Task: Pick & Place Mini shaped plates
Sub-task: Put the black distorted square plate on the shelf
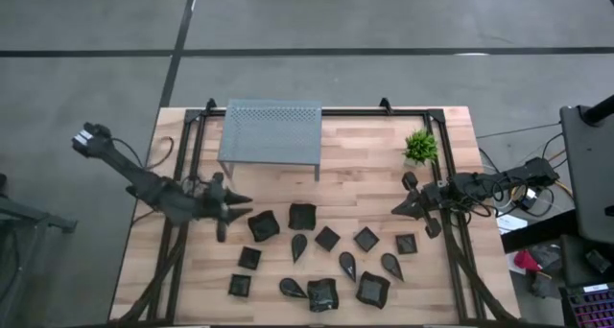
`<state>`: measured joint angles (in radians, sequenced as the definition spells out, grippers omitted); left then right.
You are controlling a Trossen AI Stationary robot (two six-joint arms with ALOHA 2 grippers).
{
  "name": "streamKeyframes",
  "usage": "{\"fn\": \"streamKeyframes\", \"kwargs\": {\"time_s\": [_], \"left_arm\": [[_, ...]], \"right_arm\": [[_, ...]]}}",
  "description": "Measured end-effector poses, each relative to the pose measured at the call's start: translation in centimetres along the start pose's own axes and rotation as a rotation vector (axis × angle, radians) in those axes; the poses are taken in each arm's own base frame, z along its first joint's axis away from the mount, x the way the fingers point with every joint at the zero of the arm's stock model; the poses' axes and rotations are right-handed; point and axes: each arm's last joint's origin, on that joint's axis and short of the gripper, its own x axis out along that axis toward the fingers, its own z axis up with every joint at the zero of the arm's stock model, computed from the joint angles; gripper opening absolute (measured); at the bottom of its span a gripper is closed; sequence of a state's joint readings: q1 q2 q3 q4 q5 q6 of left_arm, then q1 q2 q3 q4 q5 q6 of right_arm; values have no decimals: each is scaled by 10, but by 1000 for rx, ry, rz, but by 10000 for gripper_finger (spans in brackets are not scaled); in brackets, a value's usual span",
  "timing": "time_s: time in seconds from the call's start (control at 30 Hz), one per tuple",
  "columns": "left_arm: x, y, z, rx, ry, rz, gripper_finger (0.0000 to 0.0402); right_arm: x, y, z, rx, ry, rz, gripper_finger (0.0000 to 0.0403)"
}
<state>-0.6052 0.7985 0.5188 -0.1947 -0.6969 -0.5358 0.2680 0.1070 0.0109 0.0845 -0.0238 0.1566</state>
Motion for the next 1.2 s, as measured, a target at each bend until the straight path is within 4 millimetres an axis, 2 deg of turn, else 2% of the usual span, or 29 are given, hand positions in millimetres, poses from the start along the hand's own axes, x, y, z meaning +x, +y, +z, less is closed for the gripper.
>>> {"fn": "streamKeyframes", "kwargs": {"time_s": [0.1, 0.17, 0.27, 0.43, 0.67, 1.0, 1.2], "left_arm": [[8, -4, -6, 59, 124, 79, 121], [14, -11, -3, 35, 143, 104, 120], [23, -14, -15, 82, 227, 159, 119], [38, -20, -25, 105, 266, 205, 119], [52, -18, -47, 148, 363, 294, 114], [66, -15, -63, 191, 424, 363, 103], [74, -11, -68, 158, 468, 392, 102]], "right_arm": [[0, 0, 0, 0, 0, 0, 8], [0, 0, 0, 0, 1, 1, 8], [0, 0, 0, 0, 4, 0, 8], [0, 0, 0, 0, 6, 0, 8], [1, 0, -1, 0, 9, -1, 8], [0, 0, -1, 0, 9, -1, 8], [1, 0, -1, 0, 9, -1, 8]]}}
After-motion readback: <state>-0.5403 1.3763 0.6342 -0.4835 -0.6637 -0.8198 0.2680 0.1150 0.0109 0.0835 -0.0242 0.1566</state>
